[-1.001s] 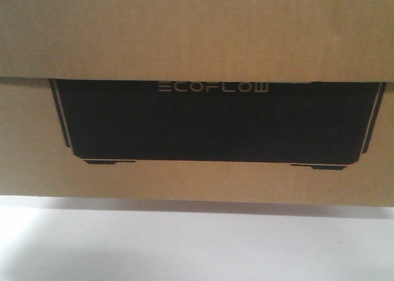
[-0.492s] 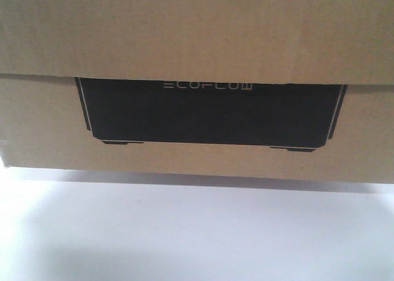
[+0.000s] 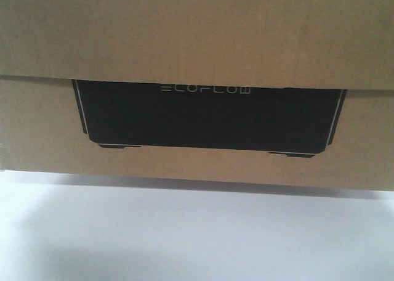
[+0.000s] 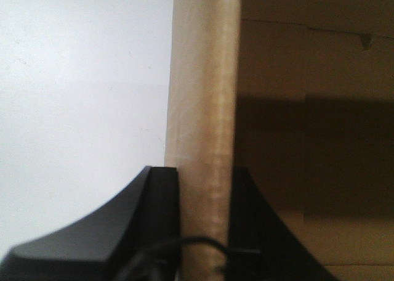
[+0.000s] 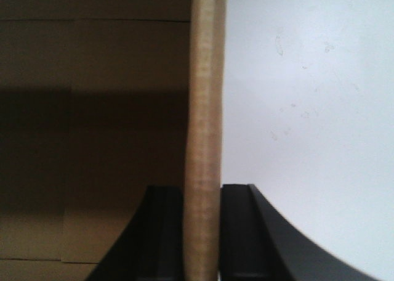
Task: Grab box from left shelf to table start
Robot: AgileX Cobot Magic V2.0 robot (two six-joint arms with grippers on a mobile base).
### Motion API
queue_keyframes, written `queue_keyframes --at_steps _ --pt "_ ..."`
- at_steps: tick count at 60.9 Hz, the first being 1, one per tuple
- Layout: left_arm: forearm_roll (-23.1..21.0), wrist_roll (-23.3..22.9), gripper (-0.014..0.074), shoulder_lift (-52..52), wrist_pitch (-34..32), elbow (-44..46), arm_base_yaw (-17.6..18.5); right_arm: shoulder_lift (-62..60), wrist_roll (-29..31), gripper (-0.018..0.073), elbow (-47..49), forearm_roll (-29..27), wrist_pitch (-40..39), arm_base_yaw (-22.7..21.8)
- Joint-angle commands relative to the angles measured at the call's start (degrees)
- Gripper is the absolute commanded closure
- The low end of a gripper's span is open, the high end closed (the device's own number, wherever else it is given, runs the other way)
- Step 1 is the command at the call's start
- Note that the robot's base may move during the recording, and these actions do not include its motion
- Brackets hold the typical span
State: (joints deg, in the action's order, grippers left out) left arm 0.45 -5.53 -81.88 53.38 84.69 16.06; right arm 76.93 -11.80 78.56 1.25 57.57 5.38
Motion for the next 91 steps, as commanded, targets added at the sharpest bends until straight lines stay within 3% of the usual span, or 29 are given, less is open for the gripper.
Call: queue_keyframes --at_steps 1,7,12,14,19,23,24,26,32,38,46,54,60,70,82,91 --pt "-5.0 -0.1 0.0625 2.7 -6.9 2.8 0.4 -1.8 0.4 0.0361 2.4 -1.8 -5.3 0.1" --pt "-4.4 -0.1 0.0456 2.7 -6.4 2.8 0.4 -1.8 0.4 0.0139 2.4 -1.7 -6.5 0.1" --pt "-3.7 -0.1 0.0218 2.7 -6.5 2.8 0.4 -1.8 0.4 -0.001 2.4 -1.7 -7.0 0.1" --pt "-3.0 -0.1 0.0141 2.7 -6.5 2.8 0.4 -1.8 0.4 -0.0046 2.4 -1.7 -7.1 0.1" --pt "-2.2 -0.2 -0.0002 2.7 -6.5 2.8 0.4 -1.8 0.4 -0.0026 2.4 -1.7 -7.0 0.1" --pt "-1.8 -0.2 0.0018 2.7 -6.5 2.8 0.4 -1.8 0.4 -0.0024 2.4 -1.7 -7.1 0.1" --pt "0.3 -0.3 0.0696 7.1 -3.8 12.2 0.4 -11.2 5.5 0.0475 5.6 -0.8 -6.7 0.1" --pt "0.4 -0.3 0.0663 7.2 -4.8 12.2 0.4 -11.6 5.4 0.0558 5.6 -0.8 -6.6 0.1" --pt "0.4 -0.3 0.067 7.1 -8.5 12.2 0.4 -11.8 5.5 0.0473 5.6 -0.8 -6.8 0.1" --pt "2.8 -0.2 0.0678 6.8 -12.6 12.2 0.4 -11.6 5.5 0.047 5.6 -0.8 -7.1 0.1" --pt "3.6 -0.2 0.0678 7.9 -12.0 11.9 0.4 -12.4 4.4 0.047 5.4 -1.3 -6.9 0.1" --pt "3.2 -0.8 0.0678 11.1 -14.7 8.0 0.4 -15.9 4.4 0.0494 2.1 -0.9 -14.0 0.1" --pt "1.9 -0.8 0.0678 15.8 -20.3 1.1 0.4 -20.9 4.4 0.054 -4.1 -0.5 -22.0 0.1" --pt "1.4 -0.8 0.0678 25.0 -31.7 -13.4 0.4 -30.7 4.4 0.0541 -17.4 0.0 -34.3 0.1" --pt "1.5 -0.8 0.0678 37.1 -45.6 -31.5 0.4 -43.3 4.4 0.0541 -32.8 0.1 -38.2 0.1" --pt "1.5 -0.8 0.0678 46.6 -49.3 -42.8 0.4 -53.3 4.4 0.0541 -41.9 0.1 -40.6 0.1"
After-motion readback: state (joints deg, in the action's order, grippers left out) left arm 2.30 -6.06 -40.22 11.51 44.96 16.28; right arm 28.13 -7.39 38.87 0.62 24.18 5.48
